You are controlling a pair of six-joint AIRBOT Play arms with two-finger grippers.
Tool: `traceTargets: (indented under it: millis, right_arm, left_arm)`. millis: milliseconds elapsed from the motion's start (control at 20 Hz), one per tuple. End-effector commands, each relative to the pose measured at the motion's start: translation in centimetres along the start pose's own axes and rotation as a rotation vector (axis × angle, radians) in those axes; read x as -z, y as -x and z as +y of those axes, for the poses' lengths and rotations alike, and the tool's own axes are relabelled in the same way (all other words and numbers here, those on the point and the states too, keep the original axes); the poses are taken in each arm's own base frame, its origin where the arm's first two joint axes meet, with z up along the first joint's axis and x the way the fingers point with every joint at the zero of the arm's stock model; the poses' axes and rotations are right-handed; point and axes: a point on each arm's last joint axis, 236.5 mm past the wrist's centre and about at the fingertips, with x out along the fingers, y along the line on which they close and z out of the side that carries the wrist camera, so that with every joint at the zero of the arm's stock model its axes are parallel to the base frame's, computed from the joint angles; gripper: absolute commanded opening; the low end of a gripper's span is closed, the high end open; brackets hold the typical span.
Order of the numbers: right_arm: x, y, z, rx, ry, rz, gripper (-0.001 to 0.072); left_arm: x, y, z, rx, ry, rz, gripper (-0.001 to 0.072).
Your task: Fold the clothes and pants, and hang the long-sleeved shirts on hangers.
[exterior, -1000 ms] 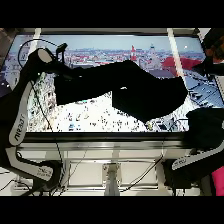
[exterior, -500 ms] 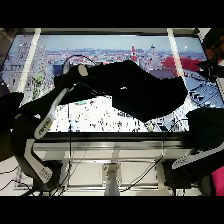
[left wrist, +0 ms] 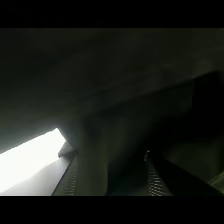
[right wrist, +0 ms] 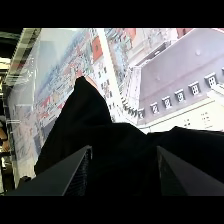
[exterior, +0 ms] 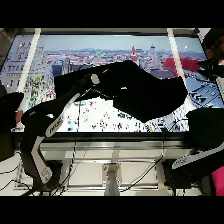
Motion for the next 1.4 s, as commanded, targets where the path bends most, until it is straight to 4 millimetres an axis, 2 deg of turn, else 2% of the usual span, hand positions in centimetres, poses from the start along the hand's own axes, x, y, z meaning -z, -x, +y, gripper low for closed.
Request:
traceTargets:
  millis: [0,150,250,300,400,600,800,950,1000,1100,1250,1350]
  right_arm:
    - [-0.1,0.0,0.0,-0.002,-0.001,-0.004,0.0463]
    - [-0.4,0.0,-0.1,0.002,-0.001,-0.017,0.0463]
    - [-0.5,0.0,-0.1,0.002,-0.001,-0.019,0.0463]
    - [-0.5,0.0,-0.1,0.002,-0.001,-0.019,0.0463]
    - [-0.4,0.0,-0.1,0.002,-0.001,-0.018,0.0463]
    - [-0.4,0.0,-0.1,0.002,-0.001,-0.018,0.0463]
    - [-0.5,0.0,-0.1,0.003,-0.001,-0.020,0.0463]
    - [-0.9,0.0,-0.2,0.007,-0.001,-0.036,0.0463]
    - [-0.9,0.0,-0.2,0.008,-0.001,-0.039,0.0463]
    - [-0.9,0.0,-0.3,0.011,0.000,-0.038,0.0463]
    - [-0.8,0.1,-0.7,0.031,0.006,-0.033,0.0463]
    - [-0.7,0.1,-1.0,0.041,0.009,-0.028,0.0463]
  left_arm:
    - [-1.1,0.6,1.2,-0.018,0.024,-0.027,0.0481]
    - [-2.9,3.5,1.7,-0.011,0.042,-0.073,0.0480]
    - [-2.7,5.0,2.9,-0.027,0.050,-0.050,0.0480]
    - [-2.3,5.2,3.4,-0.034,0.057,-0.026,0.0480]
    - [-1.6,4.7,3.9,-0.041,0.065,0.008,0.0480]
    - [0.0,2.4,3.5,-0.049,0.049,0.054,0.0480]
    - [0.7,0.8,4.5,-0.056,0.072,0.087,0.0480]
    - [0.5,0.4,3.5,-0.006,0.110,0.080,0.0463]
    - [0.2,0.4,3.2,0.005,0.115,0.065,0.0354]
    - [-0.2,0.4,2.4,0.039,0.128,0.050,0.0015]
    - [-1.2,1.8,0.9,0.098,0.059,0.018,0.0005]
    - [-2.3,5.0,-0.5,0.112,-0.006,-0.030,0.0003]
